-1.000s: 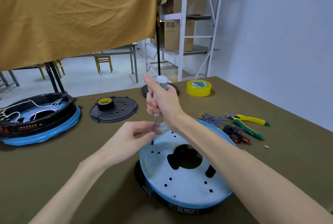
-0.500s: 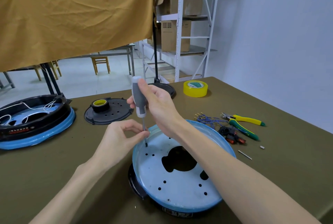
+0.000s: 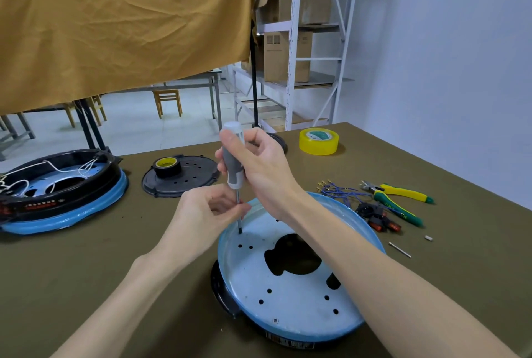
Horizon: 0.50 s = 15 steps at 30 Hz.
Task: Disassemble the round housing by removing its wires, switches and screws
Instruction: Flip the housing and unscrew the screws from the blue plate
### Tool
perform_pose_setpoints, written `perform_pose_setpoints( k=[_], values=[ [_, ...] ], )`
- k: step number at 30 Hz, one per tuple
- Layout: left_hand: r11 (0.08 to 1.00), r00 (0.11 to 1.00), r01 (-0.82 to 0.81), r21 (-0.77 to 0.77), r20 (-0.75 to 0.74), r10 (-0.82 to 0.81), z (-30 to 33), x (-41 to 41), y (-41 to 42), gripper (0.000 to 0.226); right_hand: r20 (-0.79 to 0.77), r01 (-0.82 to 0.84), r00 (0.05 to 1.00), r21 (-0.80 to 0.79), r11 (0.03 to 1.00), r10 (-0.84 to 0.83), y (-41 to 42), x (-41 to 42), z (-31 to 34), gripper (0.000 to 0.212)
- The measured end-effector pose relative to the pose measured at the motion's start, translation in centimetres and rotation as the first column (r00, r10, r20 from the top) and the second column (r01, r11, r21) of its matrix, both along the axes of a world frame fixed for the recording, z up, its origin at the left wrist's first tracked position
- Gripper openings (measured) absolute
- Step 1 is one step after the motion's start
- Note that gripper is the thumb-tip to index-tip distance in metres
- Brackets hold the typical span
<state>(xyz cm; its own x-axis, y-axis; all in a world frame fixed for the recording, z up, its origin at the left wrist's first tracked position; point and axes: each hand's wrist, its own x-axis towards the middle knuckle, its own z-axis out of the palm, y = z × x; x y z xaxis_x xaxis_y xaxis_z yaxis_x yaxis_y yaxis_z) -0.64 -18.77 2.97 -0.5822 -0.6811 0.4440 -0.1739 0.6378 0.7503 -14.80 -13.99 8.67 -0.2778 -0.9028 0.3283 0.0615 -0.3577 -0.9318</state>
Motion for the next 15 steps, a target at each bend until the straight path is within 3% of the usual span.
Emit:
perform_pose_setpoints(
  k=[4,12,15],
  values=[
    [0.984,0.983,0.164,0.073,0.076,-0.169,0.61,0.19,-0.02,0.023,0.019,0.003,1.000,0.041,0.999,-0.004,0.14,-0.57,0.37,0.055],
    [1.000,0.999,-0.027,0.012,-0.032,0.027,0.37,-0.07,0.13,0.010,0.015,-0.057,0.998,0.032,0.998,0.057,0.47,0.03,0.43,0.049],
    [0.997,0.996,0.082,-0.009,0.048,-0.082,0.61,0.01,0.14,0.010,0.051,-0.066,0.997,0.021,0.998,0.065,0.52,0.02,0.39,0.044]
  ],
)
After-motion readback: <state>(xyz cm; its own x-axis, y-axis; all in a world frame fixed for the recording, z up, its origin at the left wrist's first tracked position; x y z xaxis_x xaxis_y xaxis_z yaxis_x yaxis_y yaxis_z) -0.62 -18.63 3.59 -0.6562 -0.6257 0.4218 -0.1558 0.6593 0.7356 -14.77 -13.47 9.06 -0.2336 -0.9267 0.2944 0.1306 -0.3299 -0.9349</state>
